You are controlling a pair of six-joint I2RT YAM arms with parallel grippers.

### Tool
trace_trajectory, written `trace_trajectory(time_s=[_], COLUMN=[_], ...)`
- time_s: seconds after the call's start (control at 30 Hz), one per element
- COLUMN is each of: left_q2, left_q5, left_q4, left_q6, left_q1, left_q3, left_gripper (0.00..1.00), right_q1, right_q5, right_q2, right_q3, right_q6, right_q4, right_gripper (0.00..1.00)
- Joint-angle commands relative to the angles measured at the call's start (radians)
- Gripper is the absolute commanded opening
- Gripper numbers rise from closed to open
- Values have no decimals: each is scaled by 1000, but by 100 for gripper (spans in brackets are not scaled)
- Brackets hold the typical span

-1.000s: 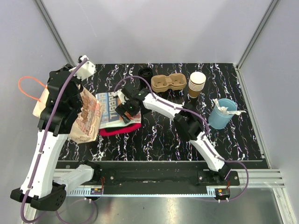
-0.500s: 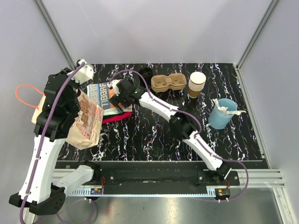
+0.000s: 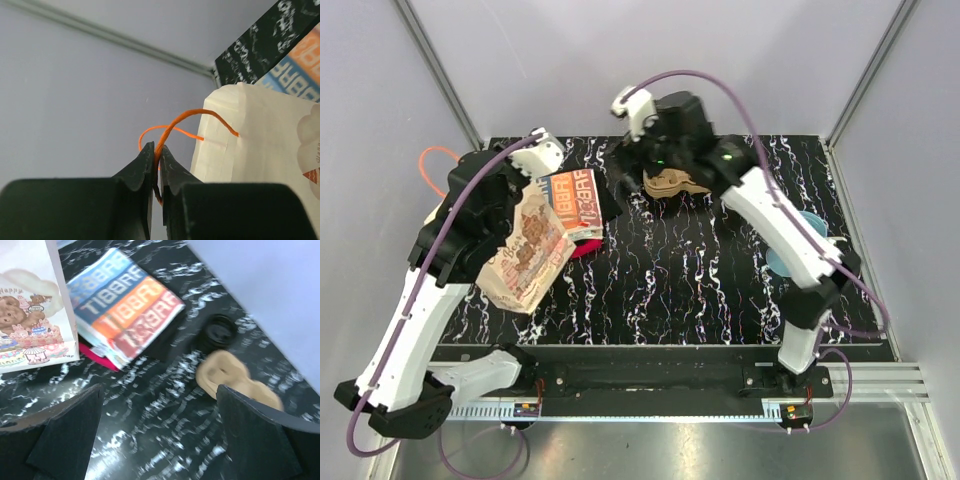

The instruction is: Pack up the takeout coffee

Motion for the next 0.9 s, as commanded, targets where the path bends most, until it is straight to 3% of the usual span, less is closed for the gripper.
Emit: trace_trajectory(time_s=[0.0, 0.3, 0.53, 0.87], left_q2=[65, 298, 484, 669], left_q5=[50, 90, 70, 42], left_q4=[37, 163, 368, 515], left_q6=[-36, -25, 1, -19], left_q1=[-111, -320, -389, -461], left_q3=[88, 188, 248, 362], left_gripper=[9, 9, 9, 9], right_q1=[-98, -273, -434, -584], right_q5=[107, 343, 460, 497], right_q2=[-99, -382, -513, -630], right_q3=[-75, -193, -242, -242], right_q6=[-51, -84, -141, -161], right_q4=[-133, -112, -83, -69], right_gripper=[100, 100, 100, 100])
